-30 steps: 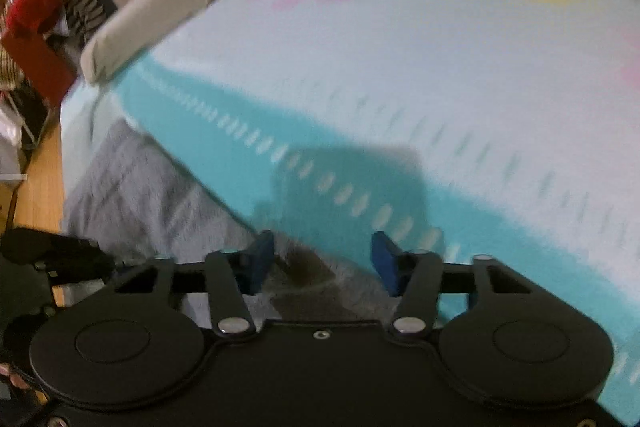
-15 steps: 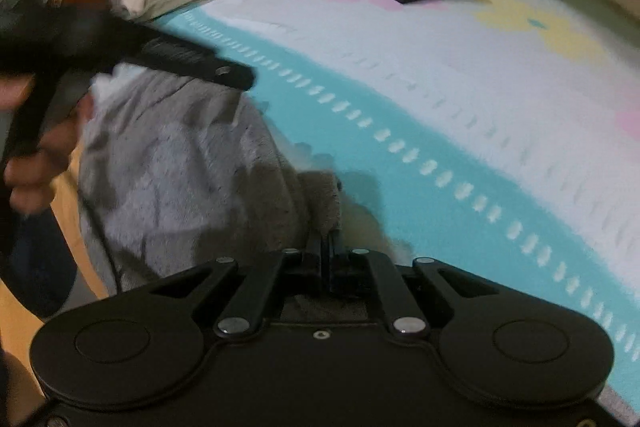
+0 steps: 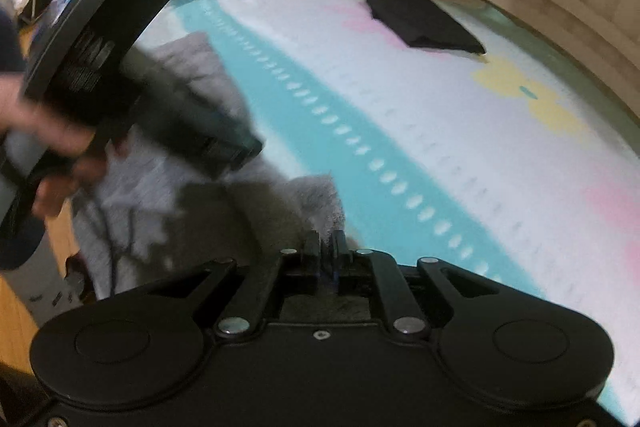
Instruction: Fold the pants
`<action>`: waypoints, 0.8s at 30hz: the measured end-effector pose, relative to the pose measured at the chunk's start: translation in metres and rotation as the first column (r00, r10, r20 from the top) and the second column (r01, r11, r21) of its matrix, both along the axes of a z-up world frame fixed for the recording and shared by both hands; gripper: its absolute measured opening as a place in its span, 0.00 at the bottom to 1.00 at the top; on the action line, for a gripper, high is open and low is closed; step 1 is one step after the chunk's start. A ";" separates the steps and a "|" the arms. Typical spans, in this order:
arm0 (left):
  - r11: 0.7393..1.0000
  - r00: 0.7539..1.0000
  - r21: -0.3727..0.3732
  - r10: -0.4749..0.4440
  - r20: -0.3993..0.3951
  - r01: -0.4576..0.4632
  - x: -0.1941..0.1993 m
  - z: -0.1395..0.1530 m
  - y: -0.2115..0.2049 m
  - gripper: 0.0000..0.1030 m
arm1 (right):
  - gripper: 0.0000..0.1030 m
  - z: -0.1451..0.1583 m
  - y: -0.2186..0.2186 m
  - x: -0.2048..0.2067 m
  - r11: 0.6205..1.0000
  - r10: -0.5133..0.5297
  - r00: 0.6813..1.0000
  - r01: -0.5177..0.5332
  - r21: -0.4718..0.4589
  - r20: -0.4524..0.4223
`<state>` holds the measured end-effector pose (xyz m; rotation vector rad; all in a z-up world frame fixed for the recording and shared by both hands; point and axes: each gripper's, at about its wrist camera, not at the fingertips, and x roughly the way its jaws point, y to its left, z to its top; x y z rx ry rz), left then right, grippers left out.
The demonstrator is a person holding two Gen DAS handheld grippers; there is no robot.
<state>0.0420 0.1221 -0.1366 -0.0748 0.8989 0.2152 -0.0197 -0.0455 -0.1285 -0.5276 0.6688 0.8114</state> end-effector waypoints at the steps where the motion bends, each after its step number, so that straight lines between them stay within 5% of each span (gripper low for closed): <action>1: 1.000 1.000 -0.007 0.002 0.001 -0.002 0.001 0.000 0.001 0.13 | 0.33 0.002 0.001 0.006 1.000 -0.008 1.000 0.008 0.006 -0.004; 4: 1.000 1.000 -0.020 0.007 0.002 -0.007 0.001 0.001 0.001 0.13 | 0.57 0.007 0.006 0.022 0.999 -0.008 1.000 0.008 0.039 -0.015; 14: 0.999 1.000 -0.034 0.000 0.018 0.001 -0.003 0.001 0.002 0.13 | 0.54 -0.006 0.034 0.079 0.996 0.031 0.982 -0.015 0.083 -0.188; 21: 0.999 1.000 -0.038 -0.005 0.021 0.006 -0.002 0.002 0.003 0.13 | 0.43 -0.019 0.037 0.091 0.996 0.083 0.940 -0.074 0.039 -0.330; 24: 0.999 1.000 -0.042 -0.002 0.029 0.003 -0.003 0.002 0.003 0.13 | 0.15 -0.018 0.036 0.087 0.995 0.096 0.931 -0.078 0.064 -0.353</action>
